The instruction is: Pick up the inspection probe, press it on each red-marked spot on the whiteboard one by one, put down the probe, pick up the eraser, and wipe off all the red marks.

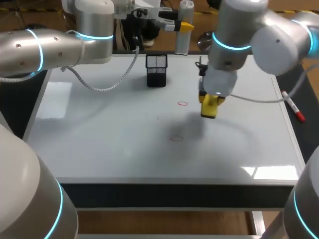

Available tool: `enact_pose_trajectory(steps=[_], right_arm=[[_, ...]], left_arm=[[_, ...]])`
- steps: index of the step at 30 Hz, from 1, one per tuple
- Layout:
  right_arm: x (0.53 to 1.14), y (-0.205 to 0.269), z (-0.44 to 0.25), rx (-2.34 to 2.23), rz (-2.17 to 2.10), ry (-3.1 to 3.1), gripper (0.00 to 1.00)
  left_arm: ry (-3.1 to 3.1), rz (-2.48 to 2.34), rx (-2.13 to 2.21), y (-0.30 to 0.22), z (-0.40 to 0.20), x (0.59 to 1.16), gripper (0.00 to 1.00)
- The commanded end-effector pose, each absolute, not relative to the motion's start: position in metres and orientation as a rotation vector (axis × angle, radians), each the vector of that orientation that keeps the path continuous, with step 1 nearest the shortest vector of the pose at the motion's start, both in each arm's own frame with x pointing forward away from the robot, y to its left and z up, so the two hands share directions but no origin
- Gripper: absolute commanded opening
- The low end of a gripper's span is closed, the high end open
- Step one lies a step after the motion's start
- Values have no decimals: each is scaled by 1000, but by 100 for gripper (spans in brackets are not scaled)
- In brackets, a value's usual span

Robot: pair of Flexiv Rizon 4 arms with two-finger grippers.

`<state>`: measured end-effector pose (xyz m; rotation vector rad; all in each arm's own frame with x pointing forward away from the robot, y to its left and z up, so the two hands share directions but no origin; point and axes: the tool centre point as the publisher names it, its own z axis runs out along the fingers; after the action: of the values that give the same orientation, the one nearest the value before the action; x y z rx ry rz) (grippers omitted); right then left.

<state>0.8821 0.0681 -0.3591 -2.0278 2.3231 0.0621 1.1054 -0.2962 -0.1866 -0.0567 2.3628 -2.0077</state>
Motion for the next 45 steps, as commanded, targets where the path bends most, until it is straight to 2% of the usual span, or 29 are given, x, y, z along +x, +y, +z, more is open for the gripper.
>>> enact_pose_trajectory(steps=[1, 20, 45], right_arm=[[898, 101, -370, -2121, 26, 2320, 0], [943, 158, -400, -2351, 95, 2131, 0], [948, 144, -430, -2360, 166, 2187, 0]], left_arm=[[2368, -2006, -55, -296, -185, 1106, 0], [2368, -2006, -55, -296, -185, 1106, 0], [2368, -2006, -55, -296, -185, 1106, 0]])
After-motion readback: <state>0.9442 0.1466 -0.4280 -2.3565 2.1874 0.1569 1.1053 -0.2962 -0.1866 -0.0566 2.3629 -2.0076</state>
